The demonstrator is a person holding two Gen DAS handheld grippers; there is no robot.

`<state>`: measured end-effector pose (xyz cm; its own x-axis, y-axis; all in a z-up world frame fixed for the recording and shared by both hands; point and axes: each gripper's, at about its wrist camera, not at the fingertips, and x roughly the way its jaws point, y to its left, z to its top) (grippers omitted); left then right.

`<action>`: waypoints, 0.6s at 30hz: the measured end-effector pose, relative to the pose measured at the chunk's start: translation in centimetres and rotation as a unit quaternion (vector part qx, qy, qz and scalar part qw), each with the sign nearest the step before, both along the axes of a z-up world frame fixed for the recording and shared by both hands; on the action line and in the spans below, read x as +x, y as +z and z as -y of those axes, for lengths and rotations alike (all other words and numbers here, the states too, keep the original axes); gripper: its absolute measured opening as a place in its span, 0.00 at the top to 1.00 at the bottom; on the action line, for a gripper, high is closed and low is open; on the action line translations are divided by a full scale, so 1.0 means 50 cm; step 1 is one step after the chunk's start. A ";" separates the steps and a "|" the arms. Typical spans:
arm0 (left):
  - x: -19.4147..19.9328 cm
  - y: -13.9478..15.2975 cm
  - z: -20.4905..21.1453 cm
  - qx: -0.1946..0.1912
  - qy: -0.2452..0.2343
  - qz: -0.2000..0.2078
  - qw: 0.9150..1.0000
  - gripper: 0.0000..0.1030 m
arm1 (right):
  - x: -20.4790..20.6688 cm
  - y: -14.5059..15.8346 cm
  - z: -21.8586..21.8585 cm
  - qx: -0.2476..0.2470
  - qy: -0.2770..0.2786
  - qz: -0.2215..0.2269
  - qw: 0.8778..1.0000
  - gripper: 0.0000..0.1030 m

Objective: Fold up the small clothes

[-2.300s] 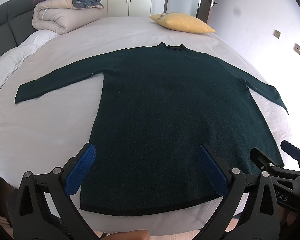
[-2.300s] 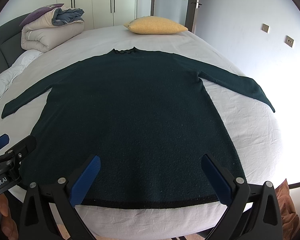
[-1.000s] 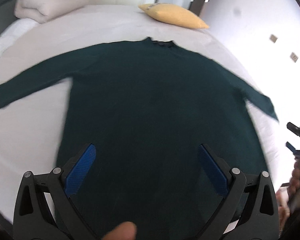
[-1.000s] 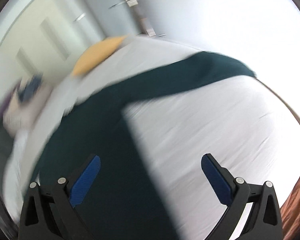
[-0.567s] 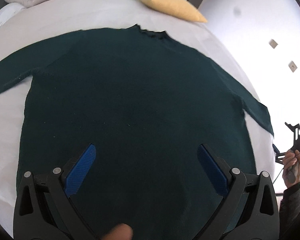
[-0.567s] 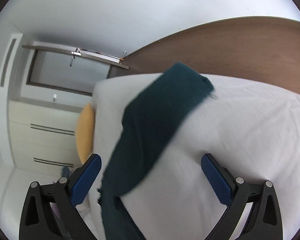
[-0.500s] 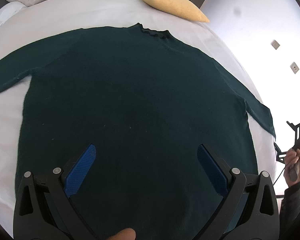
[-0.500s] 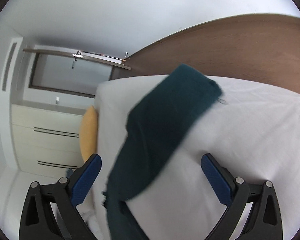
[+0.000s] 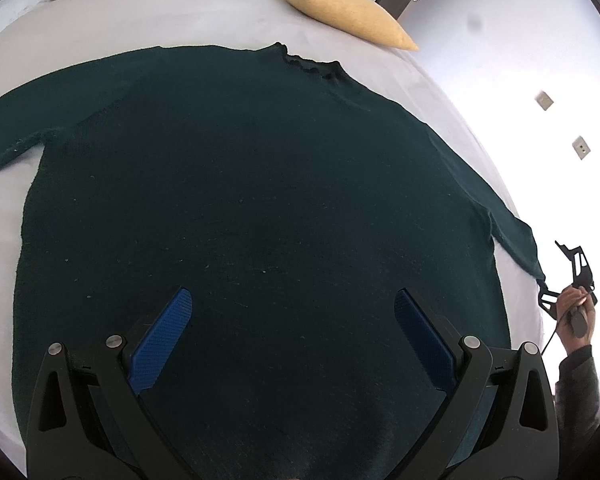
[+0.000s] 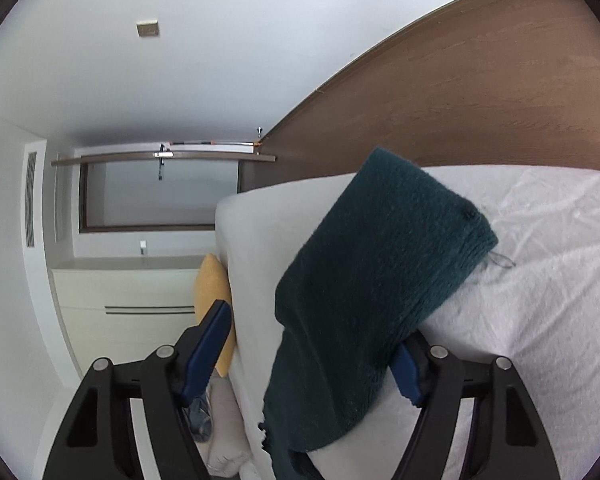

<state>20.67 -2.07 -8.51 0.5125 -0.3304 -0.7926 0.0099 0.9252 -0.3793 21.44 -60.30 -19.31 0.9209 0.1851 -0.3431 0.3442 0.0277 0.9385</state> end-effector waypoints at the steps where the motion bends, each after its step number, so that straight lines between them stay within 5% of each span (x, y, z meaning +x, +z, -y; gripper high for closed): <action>1: 0.004 -0.002 0.000 -0.001 -0.002 0.000 1.000 0.00 | 0.002 -0.002 0.002 0.004 -0.006 0.002 1.000 0.29; 5: 0.008 -0.006 -0.002 -0.006 -0.004 0.002 1.000 0.00 | 0.007 -0.010 0.005 0.005 -0.015 -0.005 1.000 0.46; 7: 0.010 -0.006 -0.003 -0.007 -0.006 0.004 1.000 0.00 | 0.013 -0.019 0.008 0.004 -0.012 -0.015 1.000 0.77; 9: 0.016 -0.005 -0.005 -0.008 -0.006 0.005 1.000 0.00 | 0.016 -0.031 0.010 0.006 -0.016 -0.027 0.999 0.90; 15: 0.025 0.014 -0.035 -0.030 -0.001 0.018 0.999 0.00 | 0.042 0.053 -0.030 -0.091 -0.023 -0.044 0.995 0.91; 18: 0.035 0.026 -0.059 -0.054 0.008 0.027 0.998 0.00 | 0.100 0.158 -0.115 -0.203 0.026 -0.041 0.978 0.91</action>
